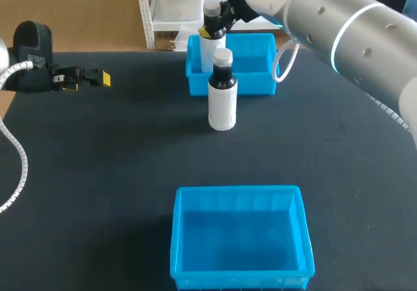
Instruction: Pick up the bottle, and place it in the far bin if it is heavy, or in the near bin if it is light.
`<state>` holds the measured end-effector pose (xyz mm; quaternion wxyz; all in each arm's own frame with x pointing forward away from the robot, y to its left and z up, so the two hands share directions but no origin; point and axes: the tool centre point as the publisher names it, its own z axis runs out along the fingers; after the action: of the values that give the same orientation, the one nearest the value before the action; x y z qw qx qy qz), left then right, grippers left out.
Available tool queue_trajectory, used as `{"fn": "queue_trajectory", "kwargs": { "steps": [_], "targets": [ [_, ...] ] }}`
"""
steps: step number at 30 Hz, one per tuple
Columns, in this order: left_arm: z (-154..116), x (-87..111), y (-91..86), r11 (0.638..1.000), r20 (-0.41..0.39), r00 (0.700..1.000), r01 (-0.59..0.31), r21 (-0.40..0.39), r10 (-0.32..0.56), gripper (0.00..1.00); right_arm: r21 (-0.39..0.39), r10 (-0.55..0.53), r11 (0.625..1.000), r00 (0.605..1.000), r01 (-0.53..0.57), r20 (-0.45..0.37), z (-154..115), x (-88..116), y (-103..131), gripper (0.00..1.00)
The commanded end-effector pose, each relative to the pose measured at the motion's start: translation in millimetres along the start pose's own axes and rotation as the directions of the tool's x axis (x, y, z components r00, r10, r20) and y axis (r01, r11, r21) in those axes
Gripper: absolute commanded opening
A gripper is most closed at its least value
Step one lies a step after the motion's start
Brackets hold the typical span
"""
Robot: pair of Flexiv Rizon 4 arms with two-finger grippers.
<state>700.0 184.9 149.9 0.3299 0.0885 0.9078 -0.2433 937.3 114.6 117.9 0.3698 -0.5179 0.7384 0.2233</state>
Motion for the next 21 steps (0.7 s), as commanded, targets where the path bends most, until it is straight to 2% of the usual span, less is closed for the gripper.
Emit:
{"fn": "queue_trajectory", "kwargs": {
  "steps": [1, 9, 15, 21],
  "targets": [
    [0.0, 0.0, 0.0, 1.000, 0.000, 1.000, 0.000, 0.000, 0.000, 1.00, -0.470, 0.004, 0.883, 1.000, -0.010, -0.013, 1.3, -1.2, -11.0, 1.00],
    [0.0, 0.0, 0.0, 1.000, 0.000, 1.000, 0.000, 0.000, 0.000, 1.00, -0.426, 0.027, 0.904, 0.999, -0.041, -0.038, -25.0, 13.7, -17.3, 1.00],
    [0.0, 0.0, 0.0, 1.000, 0.000, 1.000, 0.000, 0.000, 0.000, 1.00, -0.375, 0.051, 0.925, 0.998, -0.064, -0.046, -61.0, 30.3, -21.2, 1.00],
    [0.0, 0.0, 0.0, 1.000, 0.000, 1.000, 0.000, 0.000, 0.000, 1.00, -0.337, 0.066, 0.938, 0.997, -0.078, -0.046, -99.2, 49.4, -14.7, 1.00]
  ]
}}
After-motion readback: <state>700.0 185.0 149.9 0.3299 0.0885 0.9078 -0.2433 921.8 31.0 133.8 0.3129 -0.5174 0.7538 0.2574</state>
